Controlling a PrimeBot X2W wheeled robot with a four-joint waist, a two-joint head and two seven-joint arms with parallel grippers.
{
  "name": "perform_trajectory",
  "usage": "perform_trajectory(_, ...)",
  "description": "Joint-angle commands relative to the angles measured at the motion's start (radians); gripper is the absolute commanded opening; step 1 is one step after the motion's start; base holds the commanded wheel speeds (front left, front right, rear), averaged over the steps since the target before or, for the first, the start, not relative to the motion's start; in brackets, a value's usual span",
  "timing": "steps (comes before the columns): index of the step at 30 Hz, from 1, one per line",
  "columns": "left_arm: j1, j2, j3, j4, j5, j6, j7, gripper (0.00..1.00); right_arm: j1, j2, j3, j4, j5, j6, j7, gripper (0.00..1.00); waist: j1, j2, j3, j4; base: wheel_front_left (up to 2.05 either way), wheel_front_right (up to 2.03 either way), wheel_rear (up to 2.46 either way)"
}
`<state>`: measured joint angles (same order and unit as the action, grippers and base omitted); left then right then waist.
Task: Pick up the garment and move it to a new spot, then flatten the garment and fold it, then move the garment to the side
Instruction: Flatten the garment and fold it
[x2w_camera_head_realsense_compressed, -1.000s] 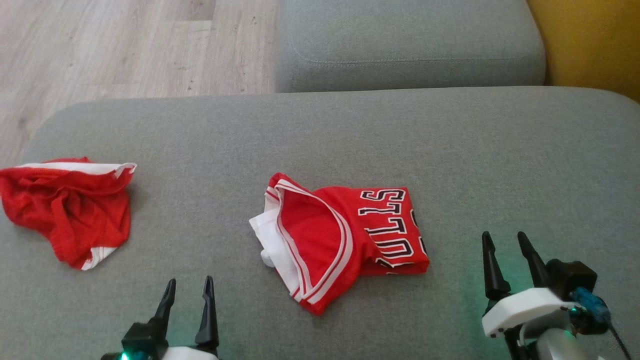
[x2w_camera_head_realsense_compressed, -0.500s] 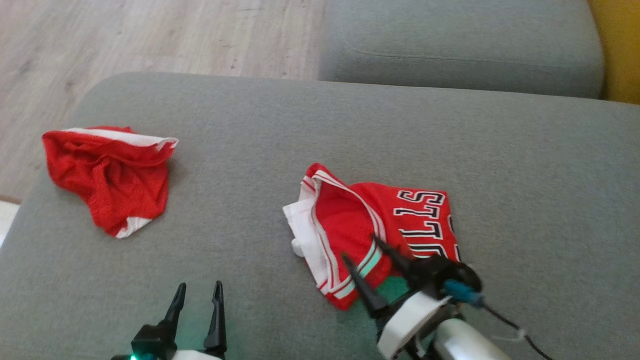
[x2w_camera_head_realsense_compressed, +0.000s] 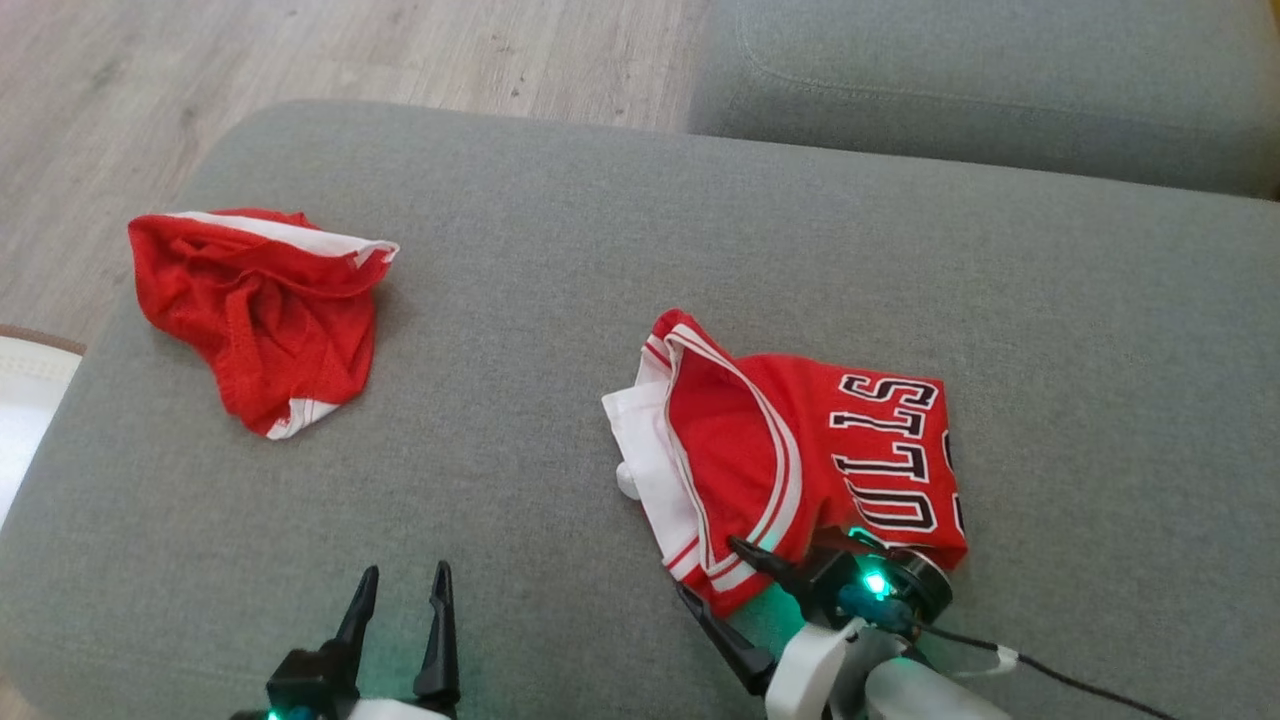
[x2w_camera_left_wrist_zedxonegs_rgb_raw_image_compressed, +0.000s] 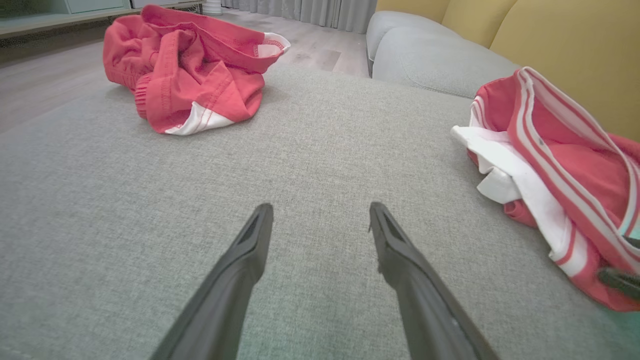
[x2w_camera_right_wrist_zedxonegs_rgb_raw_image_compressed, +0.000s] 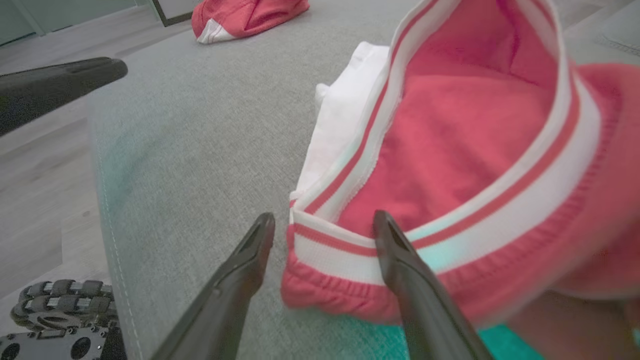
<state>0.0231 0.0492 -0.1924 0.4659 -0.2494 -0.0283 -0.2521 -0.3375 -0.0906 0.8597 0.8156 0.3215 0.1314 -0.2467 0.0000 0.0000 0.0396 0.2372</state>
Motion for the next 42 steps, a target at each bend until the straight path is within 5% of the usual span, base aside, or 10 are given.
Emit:
perform_trajectory(1,-0.038,0.001,0.027,-0.031,-0.011,0.006,-0.010,1.00,-0.040,0.008,0.011,-0.019,0.005,-0.001,-0.006,1.00,0.0000,0.0000,0.003,0.000,0.00,0.00,0.00)
perform_trajectory(5,-0.050,0.001,0.020,-0.033,-0.018,0.010,-0.010,1.00,-0.062,0.016,0.052,0.008,0.022,-0.001,-0.007,0.82,0.0000,0.0000,0.019,0.000,0.00,0.00,0.00)
perform_trajectory(6,-0.054,0.001,0.018,-0.033,-0.018,0.010,-0.010,1.00,-0.067,0.018,0.065,0.012,0.028,-0.001,-0.007,0.44,0.0000,0.0000,0.022,0.001,0.00,0.00,0.00)
perform_trajectory(8,-0.058,0.001,0.014,-0.034,-0.019,0.012,-0.010,1.00,-0.077,0.021,0.083,0.015,0.047,-0.001,-0.008,0.00,0.0000,0.0000,0.027,0.001,0.00,0.00,0.00)
perform_trajectory(25,-0.080,0.001,-0.011,-0.013,0.003,-0.005,-0.010,1.00,-0.169,0.036,0.188,-0.065,0.220,-0.001,-0.015,0.00,0.0000,0.0000,0.027,0.042,0.00,0.00,0.00)
perform_trajectory(26,-0.082,0.001,-0.016,-0.010,0.003,-0.006,-0.010,1.00,-0.174,0.038,0.206,-0.059,0.237,-0.001,-0.015,0.10,0.0000,0.0000,0.026,0.047,0.00,0.00,0.00)
perform_trajectory(28,-0.085,0.001,-0.020,-0.004,0.005,-0.006,-0.010,1.00,-0.181,0.039,0.234,-0.052,0.282,-0.001,-0.014,0.81,0.0000,0.0000,0.021,0.054,0.00,0.00,0.00)
perform_trajectory(29,-0.085,0.001,-0.020,0.000,0.006,-0.007,-0.010,1.00,-0.184,0.040,0.244,-0.054,0.306,-0.001,-0.014,1.00,0.0000,0.0000,0.018,0.055,0.00,0.00,0.00)
perform_trajectory(35,-0.084,0.001,0.009,-0.003,0.021,-0.008,-0.010,1.00,-0.207,0.040,0.129,-0.113,0.314,-0.001,-0.015,1.00,0.0000,0.0000,-0.005,0.017,0.00,0.00,0.00)
perform_trajectory(42,-0.096,0.001,0.038,-0.027,0.057,-0.003,-0.010,1.00,-0.099,0.029,-0.294,-0.168,0.060,-0.001,-0.015,1.00,0.0000,0.0000,-0.026,-0.058,0.00,0.00,0.00)
